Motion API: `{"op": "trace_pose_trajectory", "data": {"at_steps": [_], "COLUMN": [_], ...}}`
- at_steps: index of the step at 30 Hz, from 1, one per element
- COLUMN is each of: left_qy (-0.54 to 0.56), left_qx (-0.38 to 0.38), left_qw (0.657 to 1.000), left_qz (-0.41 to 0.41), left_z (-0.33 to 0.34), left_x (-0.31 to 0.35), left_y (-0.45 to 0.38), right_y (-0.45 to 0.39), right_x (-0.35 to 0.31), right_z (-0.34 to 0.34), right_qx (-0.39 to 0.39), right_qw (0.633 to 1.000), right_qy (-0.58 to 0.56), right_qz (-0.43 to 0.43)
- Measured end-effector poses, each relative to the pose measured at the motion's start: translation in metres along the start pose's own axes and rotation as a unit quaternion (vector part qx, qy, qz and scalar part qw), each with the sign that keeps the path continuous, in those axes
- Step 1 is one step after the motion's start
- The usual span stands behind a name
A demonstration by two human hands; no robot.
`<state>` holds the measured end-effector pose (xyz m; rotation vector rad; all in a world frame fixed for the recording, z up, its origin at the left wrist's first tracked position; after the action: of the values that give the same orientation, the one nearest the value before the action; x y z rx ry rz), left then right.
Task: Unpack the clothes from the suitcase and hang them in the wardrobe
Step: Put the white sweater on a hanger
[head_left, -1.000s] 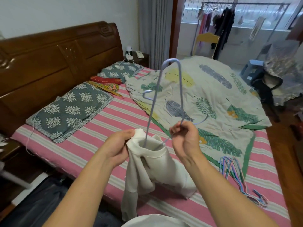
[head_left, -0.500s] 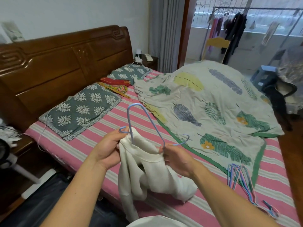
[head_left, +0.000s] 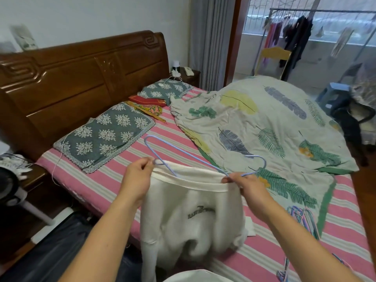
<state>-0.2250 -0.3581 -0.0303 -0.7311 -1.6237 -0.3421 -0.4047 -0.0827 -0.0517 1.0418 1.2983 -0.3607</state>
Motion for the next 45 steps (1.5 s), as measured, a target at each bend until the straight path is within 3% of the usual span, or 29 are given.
{"op": "trace_pose_trajectory", "data": {"at_steps": [4,7,11,14,17,20,22,27,28,30,32,35,38,41,45], "left_qy": [-0.007,-0.003,-0.096,-0.211,-0.187,-0.139,-0.145,-0.207,-0.26,-0.38,-0.405,-0.395,-0.406,-0.416,-0.511], "left_qx": [0.032,0.034,-0.054,-0.131,-0.231,-0.268,-0.286,-0.244,-0.258,-0.257,-0.224,-0.176,-0.146,-0.147,-0.072], "left_qw": [0.999,0.999,0.988,0.943,0.912,0.889,0.873,0.843,0.811,0.714,0.659,0.668,0.68,0.685,0.676], "left_qz": [-0.009,-0.003,0.105,0.22,0.284,0.345,0.367,0.433,0.456,0.528,0.593,0.605,0.593,0.579,0.526], "left_z": [-0.001,-0.015,0.017,0.061,0.097,0.122,0.145,0.126,0.119,0.11,0.1,0.069,0.043,0.035,0.002], "left_x": [-0.006,0.001,0.052,0.101,0.138,0.172,0.182,0.193,0.192,0.194,0.203,0.21,0.202,0.193,0.187], "left_y": [-0.007,-0.023,-0.026,-0.021,-0.006,0.005,0.007,-0.015,-0.015,-0.009,-0.008,-0.031,-0.049,-0.058,-0.083], "right_y": [0.003,0.001,0.01,0.025,0.031,0.039,0.046,0.055,0.058,0.063,0.059,0.04,0.027,0.027,0.058], "right_x": [-0.028,-0.028,-0.03,-0.058,-0.094,-0.117,-0.13,-0.167,-0.172,-0.183,-0.182,-0.148,-0.109,-0.126,-0.182], "right_z": [-0.033,-0.072,-0.072,-0.034,-0.026,0.0,0.019,-0.014,-0.022,-0.028,-0.03,-0.039,-0.049,-0.049,-0.06], "right_qx": [0.063,0.095,0.071,0.068,0.103,0.035,0.031,0.073,0.075,0.075,0.041,-0.031,-0.033,0.048,0.24], "right_qw": [0.995,0.99,0.972,0.936,0.914,0.891,0.866,0.896,0.9,0.903,0.925,0.953,0.959,0.956,0.89], "right_qy": [0.033,0.088,0.208,0.305,0.317,0.37,0.406,0.331,0.327,0.31,0.262,0.253,0.264,0.232,0.189], "right_qz": [-0.065,-0.062,-0.086,-0.164,-0.231,-0.262,-0.291,-0.286,-0.279,-0.287,-0.271,-0.166,-0.103,-0.175,-0.338]}}
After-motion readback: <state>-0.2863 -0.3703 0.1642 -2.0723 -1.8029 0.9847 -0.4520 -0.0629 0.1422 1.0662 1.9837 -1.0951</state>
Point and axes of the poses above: each hand's wrist, its own y-axis away from the middle knuckle, its own z-axis out of the palm, x = y × z, the point moved 10 cm from there along -y, towards the middle knuckle, and after that the axes turned 14 degrees about z, right-handed, at the moved point
